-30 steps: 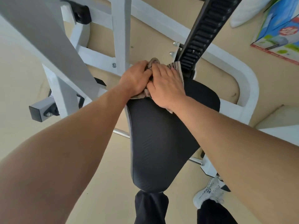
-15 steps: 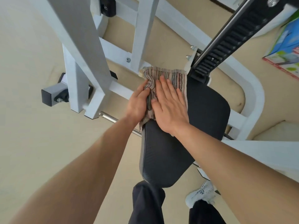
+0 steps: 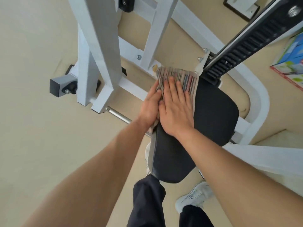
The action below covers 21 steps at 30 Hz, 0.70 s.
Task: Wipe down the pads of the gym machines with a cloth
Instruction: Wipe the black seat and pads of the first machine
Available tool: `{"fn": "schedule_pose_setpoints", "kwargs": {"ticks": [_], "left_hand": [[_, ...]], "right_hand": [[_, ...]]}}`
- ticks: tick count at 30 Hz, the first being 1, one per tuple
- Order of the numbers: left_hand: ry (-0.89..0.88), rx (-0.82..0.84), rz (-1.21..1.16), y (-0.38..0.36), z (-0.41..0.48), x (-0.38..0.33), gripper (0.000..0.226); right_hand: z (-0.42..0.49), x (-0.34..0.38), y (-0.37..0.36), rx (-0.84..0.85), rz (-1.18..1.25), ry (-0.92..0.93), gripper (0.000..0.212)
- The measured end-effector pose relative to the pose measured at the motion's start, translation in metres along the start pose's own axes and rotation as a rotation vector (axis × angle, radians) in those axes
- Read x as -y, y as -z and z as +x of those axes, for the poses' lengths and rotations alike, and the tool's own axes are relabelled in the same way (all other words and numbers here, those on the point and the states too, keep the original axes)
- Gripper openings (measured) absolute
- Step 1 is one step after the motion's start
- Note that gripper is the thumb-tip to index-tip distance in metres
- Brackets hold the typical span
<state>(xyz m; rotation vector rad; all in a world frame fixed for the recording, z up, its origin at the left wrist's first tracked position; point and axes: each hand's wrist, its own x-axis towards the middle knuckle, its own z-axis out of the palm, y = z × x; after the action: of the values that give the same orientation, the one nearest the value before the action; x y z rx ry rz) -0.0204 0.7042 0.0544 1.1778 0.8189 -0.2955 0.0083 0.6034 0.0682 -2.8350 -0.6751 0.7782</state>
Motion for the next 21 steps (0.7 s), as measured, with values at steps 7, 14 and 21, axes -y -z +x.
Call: {"fn": "schedule_pose_setpoints", "kwargs": {"ticks": [7, 14, 21], "left_hand": [[-0.035, 0.039, -0.129, -0.007, -0.088, 0.057, 0.052], [-0.036, -0.08, -0.096, -0.005, -0.02, 0.024, 0.057], [0.034, -0.011, -0.099, -0.004, -0.095, 0.065, 0.06]], "right_hand": [[-0.076, -0.019, -0.004, 0.142, -0.035, 0.201, 0.067], [0.013, -0.016, 0.007, 0.09, -0.01, 0.123, 0.063], [-0.093, -0.001, -0.009, 0.055, 0.002, 0.137, 0.066]]}}
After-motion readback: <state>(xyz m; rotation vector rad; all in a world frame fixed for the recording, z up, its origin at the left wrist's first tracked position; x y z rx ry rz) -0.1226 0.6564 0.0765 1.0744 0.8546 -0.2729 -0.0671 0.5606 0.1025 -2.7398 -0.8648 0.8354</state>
